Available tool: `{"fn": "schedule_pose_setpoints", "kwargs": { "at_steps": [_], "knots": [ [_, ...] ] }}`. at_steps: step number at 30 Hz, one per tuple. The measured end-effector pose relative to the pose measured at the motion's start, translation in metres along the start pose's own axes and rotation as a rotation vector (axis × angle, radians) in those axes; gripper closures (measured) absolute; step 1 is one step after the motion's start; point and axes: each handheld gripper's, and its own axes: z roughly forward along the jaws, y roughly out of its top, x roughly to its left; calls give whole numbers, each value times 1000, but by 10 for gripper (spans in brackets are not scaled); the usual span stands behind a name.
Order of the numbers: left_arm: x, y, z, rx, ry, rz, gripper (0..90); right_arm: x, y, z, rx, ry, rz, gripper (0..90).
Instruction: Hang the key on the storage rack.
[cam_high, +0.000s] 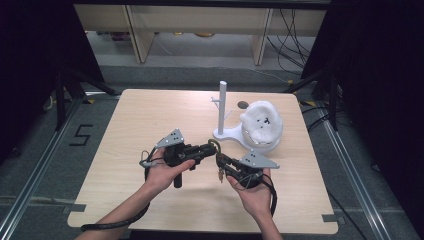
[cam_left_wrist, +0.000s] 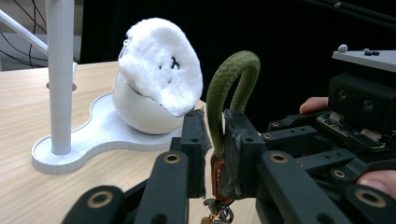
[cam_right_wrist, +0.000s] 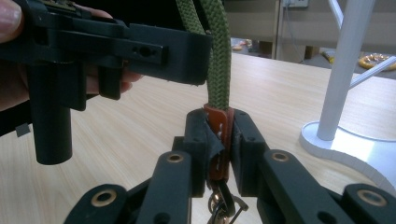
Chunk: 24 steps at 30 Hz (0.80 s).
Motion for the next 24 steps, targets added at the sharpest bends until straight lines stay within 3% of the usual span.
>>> {"fn": "schedule_pose_setpoints", "kwargs": {
  "at_steps": [1, 4, 6, 11, 13, 16, 17, 18, 24],
  "knots": [
    [0, 0, 0, 1, -2, 4, 795, 2, -1, 0, 8, 4, 23, 792],
    [-1, 0, -1, -7, -3, -6, 813, 1, -2, 3, -4, 13, -18, 793],
    [-1, 0, -1, -10, -11, -12, 829, 2, -2, 3, -1, 12, 4, 793],
    [-3, 2, -2, -9, -8, -2, 839, 3, -1, 3, -4, 13, 2, 793],
    [-4, 4, -2, -7, -9, 3, 840, 2, 0, 3, -9, 8, -20, 793],
    [-5, 6, -2, -1, -3, 11, 841, 4, 0, 3, -9, 17, 10, 790],
    [-5, 6, -2, 0, 1, 20, 842, 3, 1, 3, -14, 15, -12, 786],
    [-6, 7, -2, 3, 12, 36, 842, 4, 1, 2, -1, 14, 14, 764],
    [0, 15, -4, 7, 75, 82, 842, 3, -1, 1, 17, -16, -8, 660]
  ]
}}
